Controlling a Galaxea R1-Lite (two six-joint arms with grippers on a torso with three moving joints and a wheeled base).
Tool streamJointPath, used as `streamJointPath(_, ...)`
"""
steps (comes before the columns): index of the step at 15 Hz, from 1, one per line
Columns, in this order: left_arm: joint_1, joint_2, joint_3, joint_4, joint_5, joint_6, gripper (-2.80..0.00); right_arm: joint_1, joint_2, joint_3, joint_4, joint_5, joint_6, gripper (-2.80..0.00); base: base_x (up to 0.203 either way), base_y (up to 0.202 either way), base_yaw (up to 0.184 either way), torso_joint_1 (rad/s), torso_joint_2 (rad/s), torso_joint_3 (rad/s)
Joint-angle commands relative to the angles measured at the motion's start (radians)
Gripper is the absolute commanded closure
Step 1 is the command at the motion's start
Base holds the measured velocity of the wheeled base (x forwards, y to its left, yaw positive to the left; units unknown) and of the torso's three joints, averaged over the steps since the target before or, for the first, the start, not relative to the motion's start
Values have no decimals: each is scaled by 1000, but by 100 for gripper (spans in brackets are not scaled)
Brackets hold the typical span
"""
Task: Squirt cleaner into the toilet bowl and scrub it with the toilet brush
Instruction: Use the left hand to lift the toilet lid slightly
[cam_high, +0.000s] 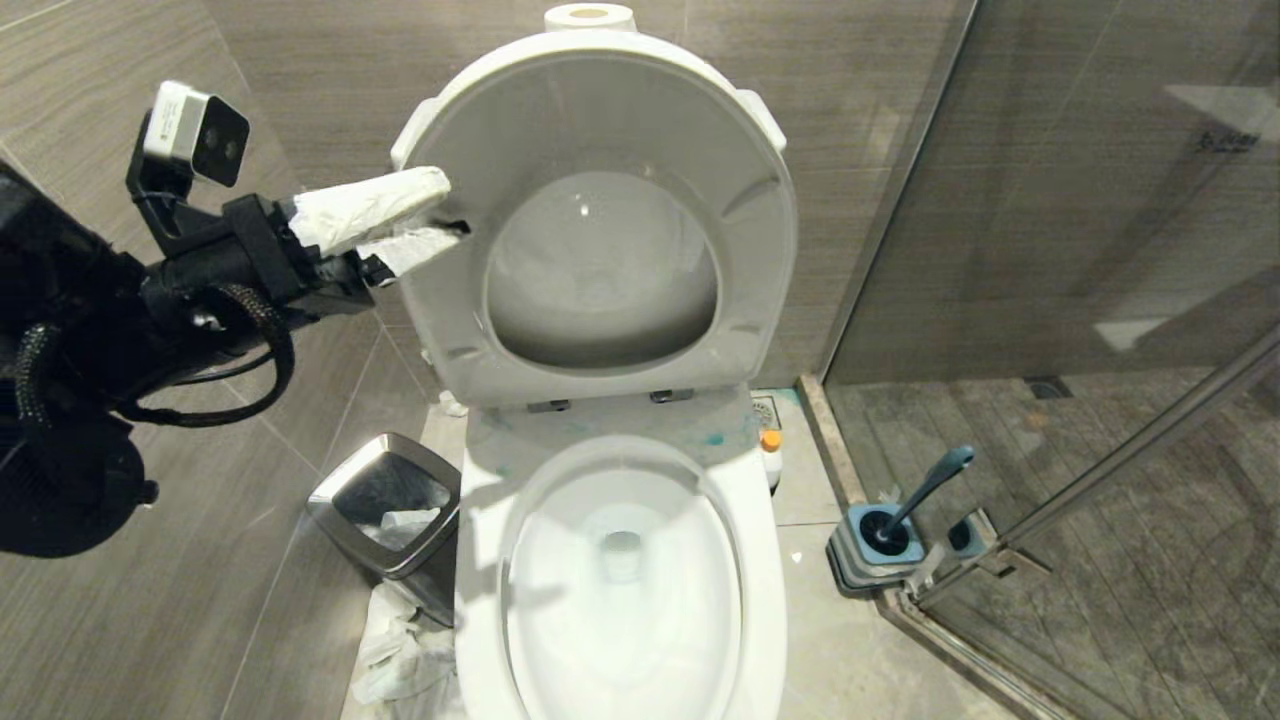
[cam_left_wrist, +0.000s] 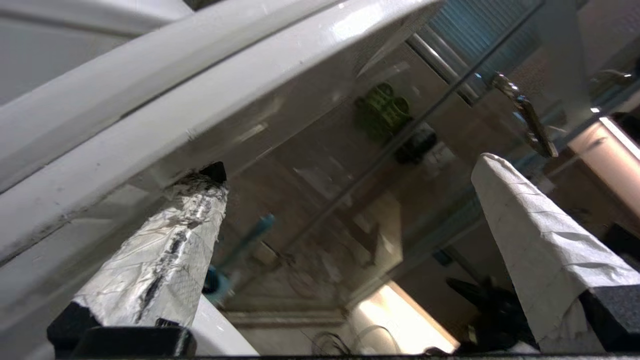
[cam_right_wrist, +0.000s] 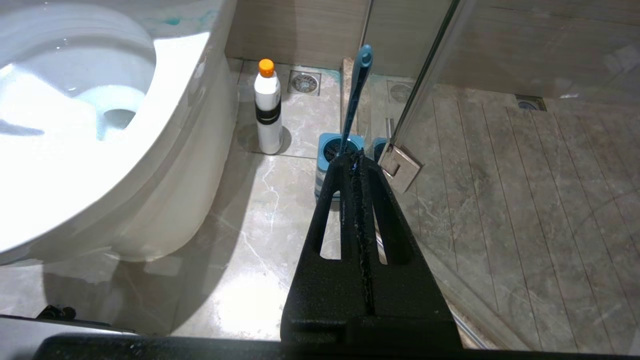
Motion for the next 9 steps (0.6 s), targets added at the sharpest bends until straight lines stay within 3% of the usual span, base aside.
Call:
streamJointPath(1,-7,56,-21,1,45,63,-280,0,1,-1,0,1,-1,0,0,0,0,0,0,0)
streamJointPath(4,-21,108,-69,8,151,146,-280,0,1,0,0,1,-1,0,0,0,0,0,0,0)
streamJointPath(6,-38,143,-121,46,259,209,-280,0,1,0,0,1,-1,0,0,0,0,0,0,0)
streamJointPath(9,-54,203,-190,67,352,283,-280,0,1,0,0,1,-1,0,0,0,0,0,0,0)
